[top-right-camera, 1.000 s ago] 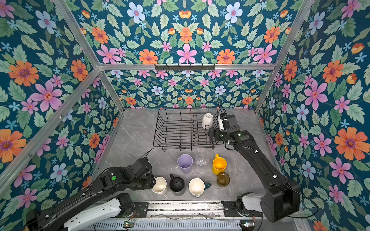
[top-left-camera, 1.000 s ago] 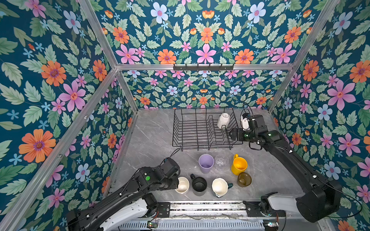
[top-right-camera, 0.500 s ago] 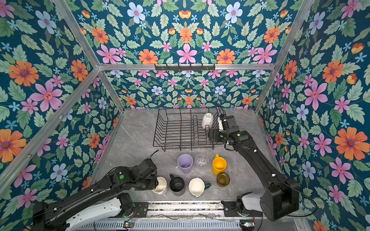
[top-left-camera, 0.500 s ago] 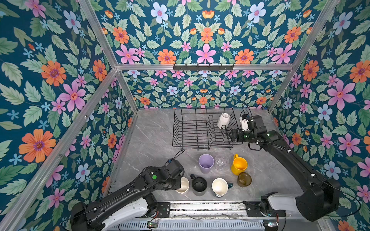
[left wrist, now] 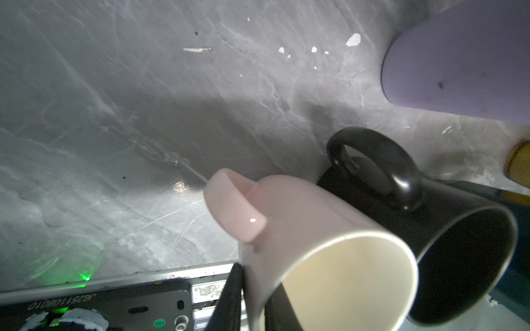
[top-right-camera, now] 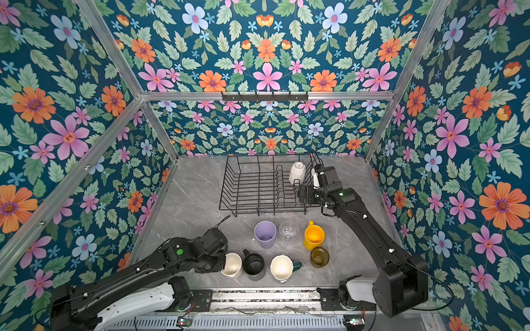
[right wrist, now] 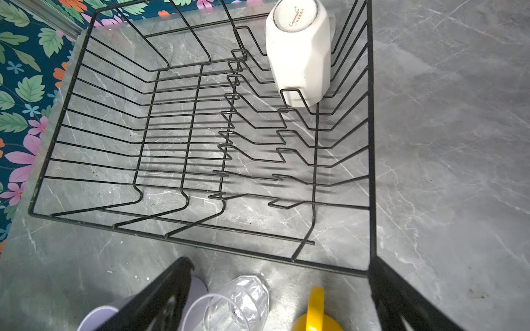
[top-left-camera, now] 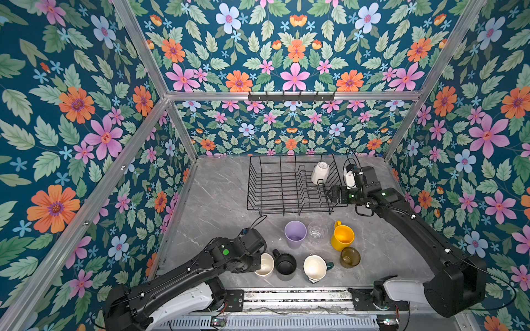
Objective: Load the cups into the dish rack
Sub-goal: 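Lower the left gripper onto the pink mug's rim and grasp it, then lift the pink mug over the rack with the left gripper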
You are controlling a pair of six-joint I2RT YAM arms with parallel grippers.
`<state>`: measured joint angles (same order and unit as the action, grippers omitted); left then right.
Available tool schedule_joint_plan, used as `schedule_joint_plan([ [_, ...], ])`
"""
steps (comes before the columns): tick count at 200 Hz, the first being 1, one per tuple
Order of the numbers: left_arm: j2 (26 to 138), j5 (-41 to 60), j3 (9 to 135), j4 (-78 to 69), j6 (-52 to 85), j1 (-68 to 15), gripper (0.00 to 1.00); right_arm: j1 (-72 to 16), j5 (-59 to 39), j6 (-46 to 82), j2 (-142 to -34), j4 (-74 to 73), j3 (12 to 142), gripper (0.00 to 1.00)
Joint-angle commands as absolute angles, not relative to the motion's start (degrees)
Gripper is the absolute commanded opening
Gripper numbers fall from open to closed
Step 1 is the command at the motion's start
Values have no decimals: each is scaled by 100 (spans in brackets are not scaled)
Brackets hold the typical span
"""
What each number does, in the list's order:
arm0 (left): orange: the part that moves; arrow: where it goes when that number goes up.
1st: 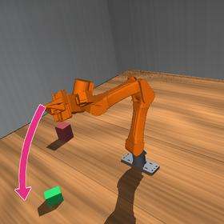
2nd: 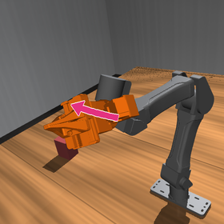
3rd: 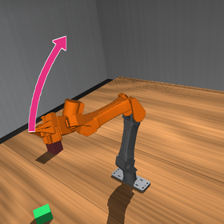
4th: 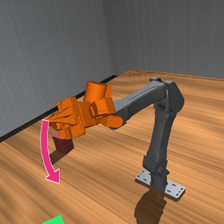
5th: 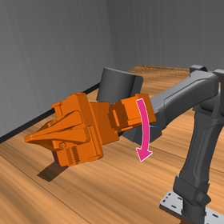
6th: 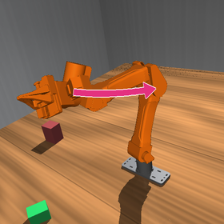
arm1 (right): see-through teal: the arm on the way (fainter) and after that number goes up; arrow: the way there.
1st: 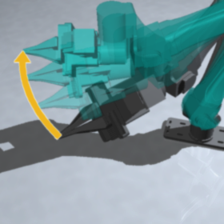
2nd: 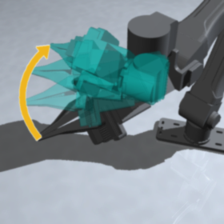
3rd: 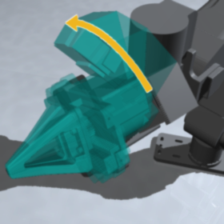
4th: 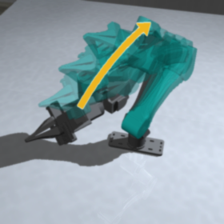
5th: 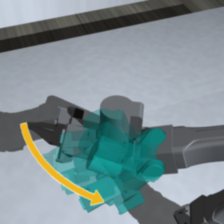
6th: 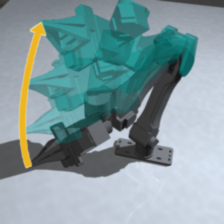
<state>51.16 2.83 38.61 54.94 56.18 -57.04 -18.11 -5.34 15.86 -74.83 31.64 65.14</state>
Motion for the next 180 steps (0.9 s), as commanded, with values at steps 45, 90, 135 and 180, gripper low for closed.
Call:
schedule_joint_plan([
  [45, 4971, -112, 4139, 5801, 5807, -5705, 0, -1819, -608, 1485, -7366, 2939, 6435, 95],
  [90, 4617, -715, 4752, 6380, 6018, -5704, 0, -1811, -944, 1555, -7181, 2779, 6356, 95],
  [135, 4467, -1883, 5733, 6033, 5354, -5702, 0, -1803, -1566, 1724, -6656, 2627, 6379, 96],
  [180, 4817, -2596, 5888, 3889, 2982, -5695, 0, -1803, -2269, 1815, -6431, 2510, 6476, 96],
])
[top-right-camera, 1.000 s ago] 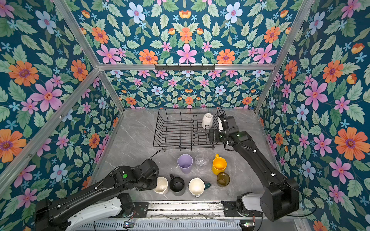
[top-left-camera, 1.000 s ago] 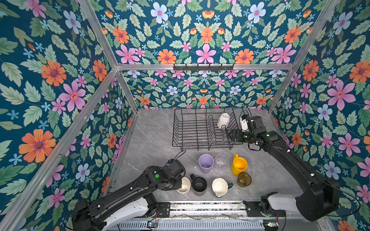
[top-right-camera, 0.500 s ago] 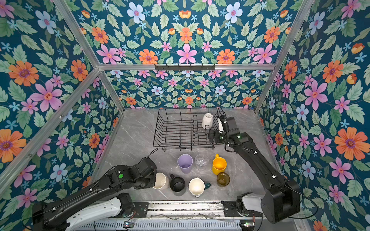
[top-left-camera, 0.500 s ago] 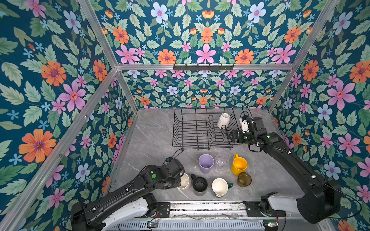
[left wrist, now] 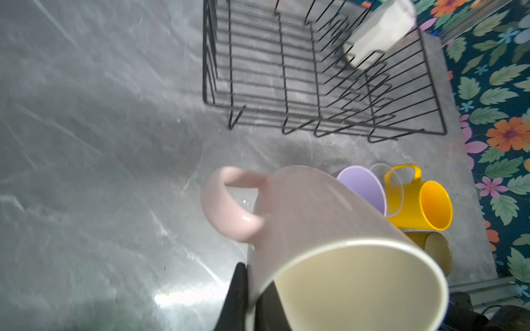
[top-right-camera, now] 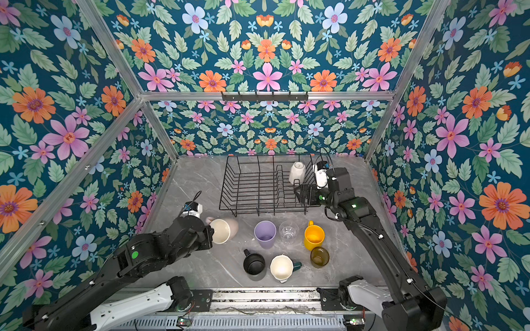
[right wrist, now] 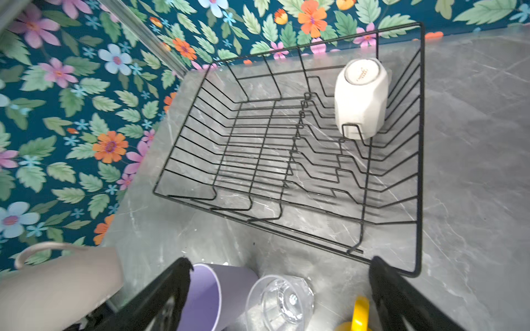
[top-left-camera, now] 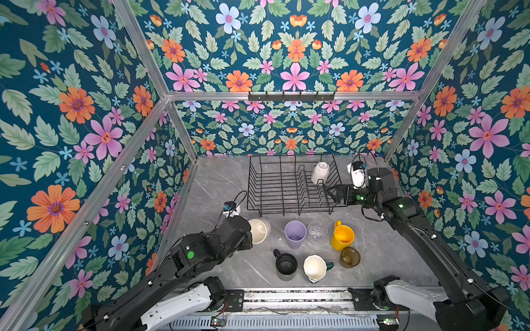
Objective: Load the cups into the dish rack
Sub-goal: 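Lift the pink mug over the rack with the left gripper, then move the right gripper to the pink mug's handle and grasp it beside the left gripper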
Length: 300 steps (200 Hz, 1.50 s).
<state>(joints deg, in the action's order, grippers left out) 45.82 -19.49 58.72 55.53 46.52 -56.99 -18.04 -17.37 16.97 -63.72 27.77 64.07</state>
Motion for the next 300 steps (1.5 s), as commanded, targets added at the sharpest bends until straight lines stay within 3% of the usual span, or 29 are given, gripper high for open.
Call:
schedule_joint_plan([
  [1, 4830, -2599, 5880, 3865, 2902, -5695, 0, -1807, -2290, 1817, -6441, 2508, 6486, 96],
  [42, 4869, -2238, 5028, 956, 498, -5448, 0, -1805, -3427, 1979, -6615, 2037, 6554, 96],
  [89, 5061, 2306, 4600, -558, 616, -2433, 0, -1793, -4523, 2699, -6655, 1121, 6365, 96],
  [159, 5807, 5364, 4346, -2020, 1193, -1638, 0, -1799, -4974, 3208, -6636, 532, 6171, 96],
  [215, 5903, 6384, 4327, -2355, 1560, -1582, 0, -1810, -5380, 3463, -6759, 226, 6169, 95],
  [300, 5996, 6668, 4293, -2775, 2072, -1580, 0, -2376, -5502, 3312, -6920, 26, 6275, 95],
])
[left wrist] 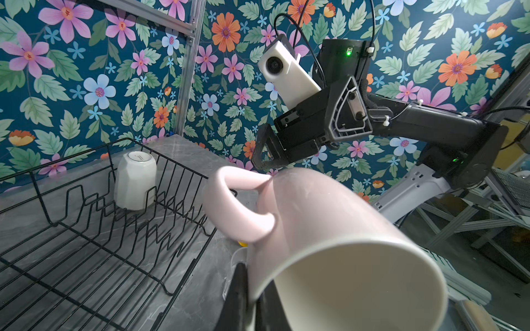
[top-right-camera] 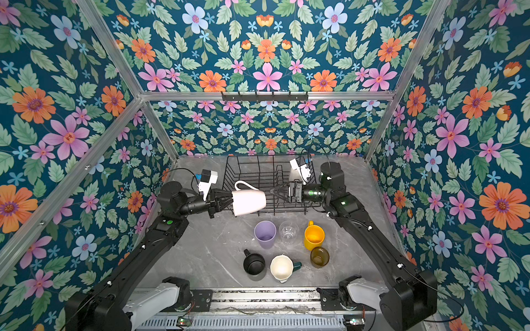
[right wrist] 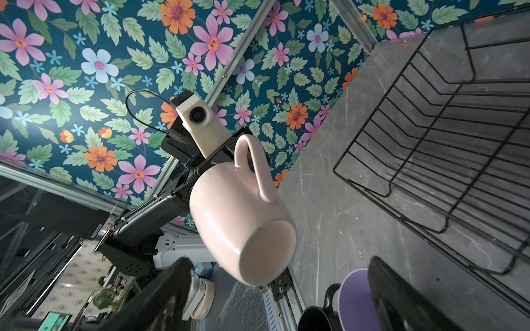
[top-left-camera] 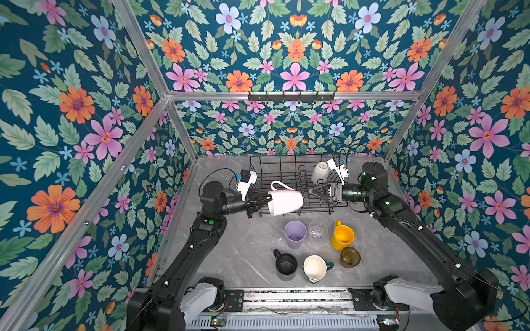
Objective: Load the cups into the dish rack
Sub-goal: 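Move the right gripper to the pink mug's handle and grasp it beside the left gripper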
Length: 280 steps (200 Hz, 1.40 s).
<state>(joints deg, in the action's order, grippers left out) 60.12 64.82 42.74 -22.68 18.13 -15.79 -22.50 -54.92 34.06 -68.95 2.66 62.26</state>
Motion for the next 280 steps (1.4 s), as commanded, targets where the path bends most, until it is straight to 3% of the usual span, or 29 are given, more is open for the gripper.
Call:
schedule_joint_plan([
  [1, 5995, 6669, 4291, -2776, 2082, -1581, 0, -2379, -5502, 3308, -6923, 26, 6275, 95],
  [280, 5978, 6720, 4077, -3294, 2491, -1591, 0, -3660, -5471, 3846, -8058, -958, 6660, 93],
])
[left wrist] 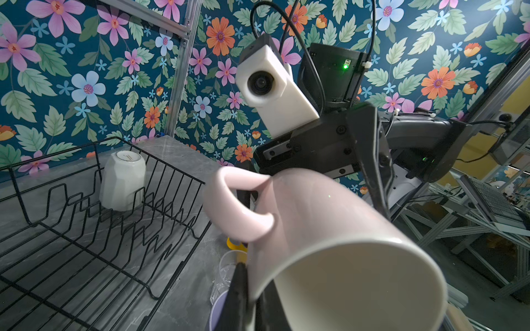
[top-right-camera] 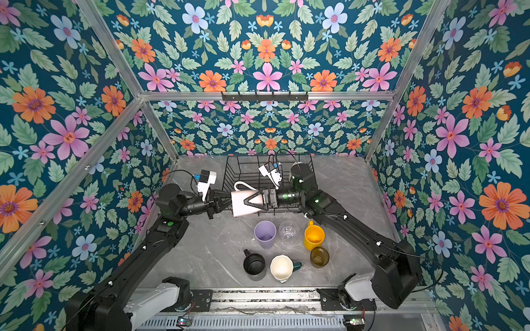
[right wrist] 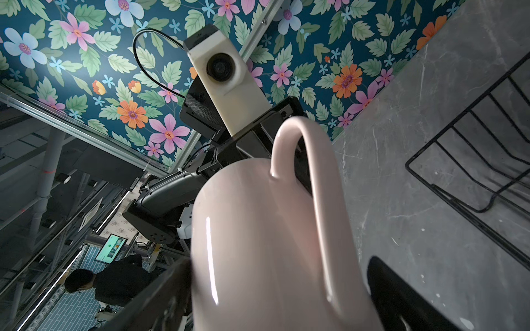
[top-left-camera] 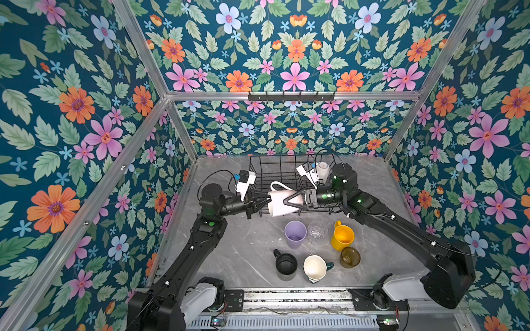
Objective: Load the cups into the dish rack
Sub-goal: 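Move the right gripper to the pink mug's handle and grasp it beside the left gripper, then open the left gripper off the pink mug's rim while the right gripper holds the handle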
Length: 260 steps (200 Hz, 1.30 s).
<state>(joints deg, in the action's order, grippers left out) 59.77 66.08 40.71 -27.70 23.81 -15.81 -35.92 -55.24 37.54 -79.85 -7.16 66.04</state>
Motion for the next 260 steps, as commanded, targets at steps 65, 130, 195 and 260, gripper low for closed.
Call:
schedule_joint_plan([
  [65, 6026, 6771, 4051, -3577, 2685, -1591, 0, -3781, -5458, 3820, -8174, -857, 6708, 91],
  [130, 6081, 6866, 4025, -4119, 3170, -1584, 0, -3818, -5501, 3867, -8112, -949, 6583, 90],
  [195, 6197, 6882, 3955, -4956, 3758, -1591, 0, -3856, -5554, 3874, -8035, -997, 6484, 93],
  [260, 6149, 6846, 3927, -5052, 3871, -1591, 0, -3863, -5520, 3920, -7976, -1020, 6427, 88],
])
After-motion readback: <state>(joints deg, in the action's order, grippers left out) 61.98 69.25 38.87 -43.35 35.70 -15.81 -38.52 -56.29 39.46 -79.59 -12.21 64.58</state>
